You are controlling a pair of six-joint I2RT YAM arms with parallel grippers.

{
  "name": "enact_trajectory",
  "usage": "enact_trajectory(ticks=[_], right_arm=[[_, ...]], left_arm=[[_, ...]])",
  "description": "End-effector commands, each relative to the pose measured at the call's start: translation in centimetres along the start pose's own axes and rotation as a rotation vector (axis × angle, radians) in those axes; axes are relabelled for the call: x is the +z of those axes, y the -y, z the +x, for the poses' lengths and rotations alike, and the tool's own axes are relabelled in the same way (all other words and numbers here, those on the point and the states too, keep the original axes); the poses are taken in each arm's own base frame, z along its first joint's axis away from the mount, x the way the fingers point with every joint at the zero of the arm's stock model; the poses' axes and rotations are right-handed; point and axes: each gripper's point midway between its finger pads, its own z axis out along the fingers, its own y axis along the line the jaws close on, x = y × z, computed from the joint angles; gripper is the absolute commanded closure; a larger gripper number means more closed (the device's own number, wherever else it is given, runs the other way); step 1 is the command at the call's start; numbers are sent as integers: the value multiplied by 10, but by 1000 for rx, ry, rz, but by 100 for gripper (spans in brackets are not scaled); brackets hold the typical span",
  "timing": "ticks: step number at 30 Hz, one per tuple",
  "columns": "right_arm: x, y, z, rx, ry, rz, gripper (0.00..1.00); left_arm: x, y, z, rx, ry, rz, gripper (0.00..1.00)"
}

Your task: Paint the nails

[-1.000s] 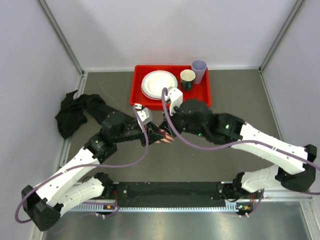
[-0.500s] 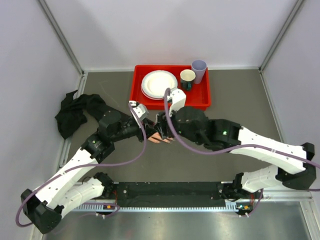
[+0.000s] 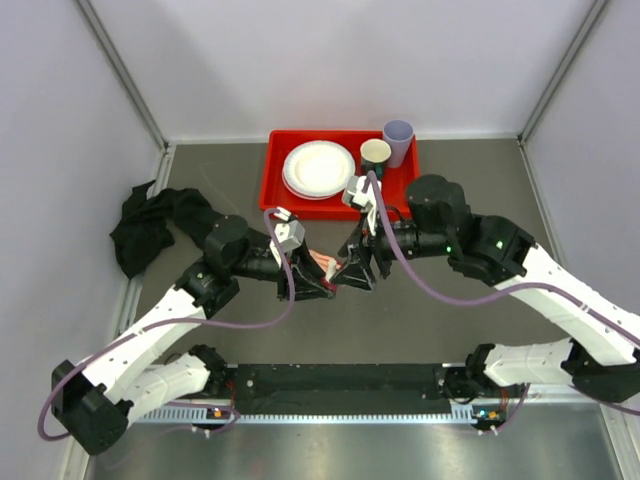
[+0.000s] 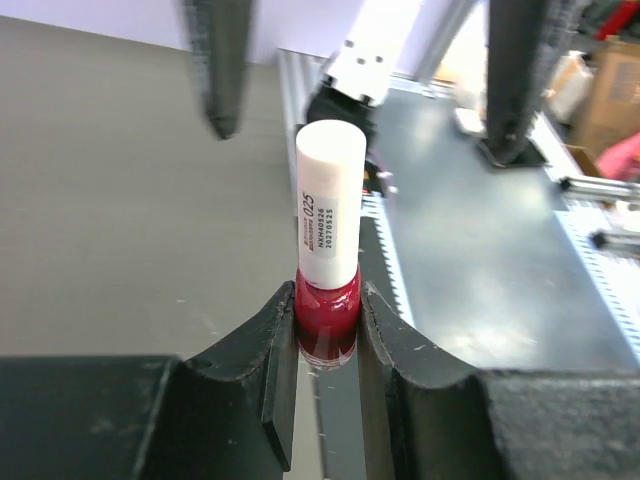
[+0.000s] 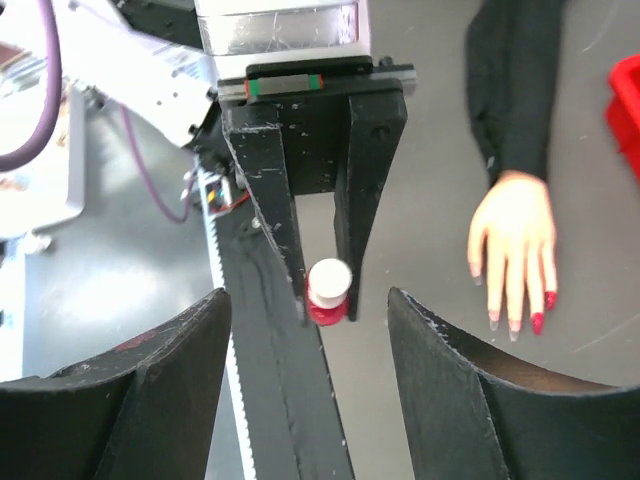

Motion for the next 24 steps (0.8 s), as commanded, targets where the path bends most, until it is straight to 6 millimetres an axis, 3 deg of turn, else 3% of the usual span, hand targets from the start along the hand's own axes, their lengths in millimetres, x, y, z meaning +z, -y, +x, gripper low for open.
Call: enact_trajectory(ticks=[1,6,17,20,22,24], right_arm=[[-5,-15,-16,-49,27,-148,39],[1,-18,-11,-38,-3,-217,52],[11,-22,-12,-38,-17,-280,68],[13,-21,-10,-34,-27,-286,78],[13,-22,-7,-31,-33,-289,92],[13,-19,-7,-37,-25,-272,100]], left_arm=[[-1,27,-12,36,13,161,100],[-1,27,-12,37,15,155,100],[1,23,-10,23,13,142,100],[1,18,-11,23,15,110,100],[1,13,-13,53,20,77,100],[-1,-5,-13,51,17,-36,100]])
